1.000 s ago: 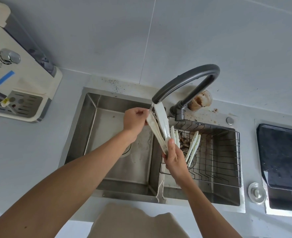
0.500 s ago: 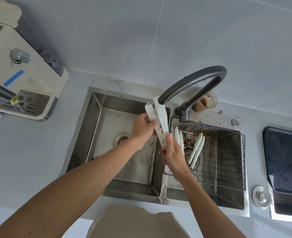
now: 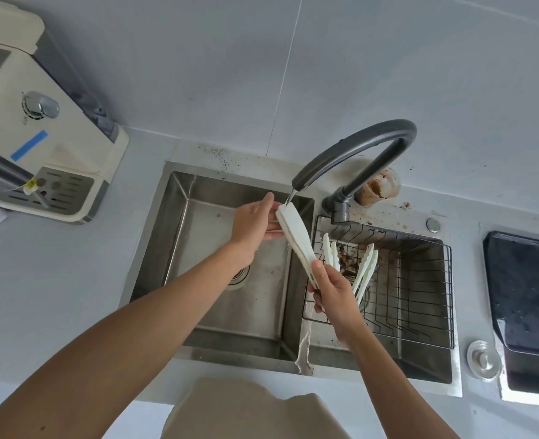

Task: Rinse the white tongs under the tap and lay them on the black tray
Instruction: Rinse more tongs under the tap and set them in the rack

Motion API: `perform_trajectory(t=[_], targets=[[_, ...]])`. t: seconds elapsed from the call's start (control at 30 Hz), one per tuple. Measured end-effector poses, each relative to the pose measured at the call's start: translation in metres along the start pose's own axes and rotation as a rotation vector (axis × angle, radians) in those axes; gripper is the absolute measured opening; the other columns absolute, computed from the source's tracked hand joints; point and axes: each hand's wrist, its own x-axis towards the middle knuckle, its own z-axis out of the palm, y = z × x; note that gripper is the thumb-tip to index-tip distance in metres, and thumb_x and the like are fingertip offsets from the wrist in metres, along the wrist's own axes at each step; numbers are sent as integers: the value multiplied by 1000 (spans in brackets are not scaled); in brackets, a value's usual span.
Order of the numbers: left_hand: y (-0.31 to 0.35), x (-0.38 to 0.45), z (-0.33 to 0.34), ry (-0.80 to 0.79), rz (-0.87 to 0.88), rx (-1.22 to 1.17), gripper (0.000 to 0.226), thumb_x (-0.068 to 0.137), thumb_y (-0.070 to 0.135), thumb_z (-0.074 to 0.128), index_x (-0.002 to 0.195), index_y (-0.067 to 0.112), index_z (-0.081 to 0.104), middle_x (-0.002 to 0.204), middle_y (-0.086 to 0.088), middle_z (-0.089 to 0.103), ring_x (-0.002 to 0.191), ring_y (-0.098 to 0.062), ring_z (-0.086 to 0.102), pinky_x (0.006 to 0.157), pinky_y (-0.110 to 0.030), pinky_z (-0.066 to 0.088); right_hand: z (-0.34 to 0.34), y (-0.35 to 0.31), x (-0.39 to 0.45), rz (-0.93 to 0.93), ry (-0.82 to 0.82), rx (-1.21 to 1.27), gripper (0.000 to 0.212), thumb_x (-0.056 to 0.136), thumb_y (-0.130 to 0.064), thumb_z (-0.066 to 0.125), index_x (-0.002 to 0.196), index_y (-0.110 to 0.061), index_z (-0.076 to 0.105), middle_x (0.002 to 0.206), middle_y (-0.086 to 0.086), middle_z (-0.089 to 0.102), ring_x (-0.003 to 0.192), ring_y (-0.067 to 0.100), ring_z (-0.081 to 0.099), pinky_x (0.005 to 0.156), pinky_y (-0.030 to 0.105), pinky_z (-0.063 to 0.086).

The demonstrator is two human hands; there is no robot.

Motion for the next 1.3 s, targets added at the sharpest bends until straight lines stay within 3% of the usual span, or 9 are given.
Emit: perform_trajectory(t=[0.17,0.27,0.33,0.5,0.63,0.7,0.93,1.03,1.3], targets=[[1,0,-5,-61,45,-30,34,104,36,60,120,8,71,115,-14,76,107,-27,75,86,-34,64,0,-11,5,-158,113,-189,27,96,-50,69,93,-23,69,69,-8,58,62,12,50,59,46,50],[7,1,-8,-90,-7,-103,34,109,30,51,126,5,67,122,-13,75,111,-28,74,97,-43,60,0,-17,6,-256,195,-326,24,90,-46,77,98,-27,66,85,-2,67,65,12,54,55,37,50],[11,0,-8,-100,-25,-133,33,110,27,47,127,5,66,125,-11,73,114,-30,72,100,-47,58,-2,-17,7,-324,268,-445,31,88,-46,79,104,-25,64,93,-2,63,66,13,53,58,30,49],[8,-6,-8,-88,-69,-180,30,111,22,45,124,4,63,124,-22,70,110,-37,73,91,-42,62,-8,-15,3,-437,388,-621,47,88,-38,81,123,-13,60,110,-3,59,71,18,57,61,41,56],[0,-11,-9,-25,-142,-203,33,112,24,43,112,0,65,97,-19,79,84,-28,80,80,-38,65,-10,-13,2,-621,468,-838,45,86,-24,84,120,-6,61,109,9,60,82,25,59,53,31,46],[-1,-16,-9,-39,-146,-214,37,112,26,42,103,1,67,86,-13,81,80,-26,80,81,-38,64,-10,-11,3,-660,505,-902,41,86,-21,84,117,-5,62,110,11,60,85,28,61,53,32,50],[-4,-21,-10,-75,-116,-251,32,106,26,57,121,0,66,106,-21,75,100,-33,76,92,-45,62,-10,-7,0,-863,562,-1056,32,85,-9,84,111,1,70,105,18,66,83,33,66,57,40,59],[-5,-23,-11,-79,-94,-254,31,106,27,58,120,1,66,105,-20,75,99,-33,76,93,-46,62,-8,-4,-2,-840,537,-1002,31,86,-11,84,112,0,70,105,14,66,86,31,65,61,40,59],[-11,-34,-11,-152,-37,-179,41,92,15,78,127,1,62,110,-20,77,100,-37,76,92,-43,62,7,-15,-18,-428,454,-497,35,87,-37,82,109,-20,60,93,-7,57,70,18,58,60,31,51]])
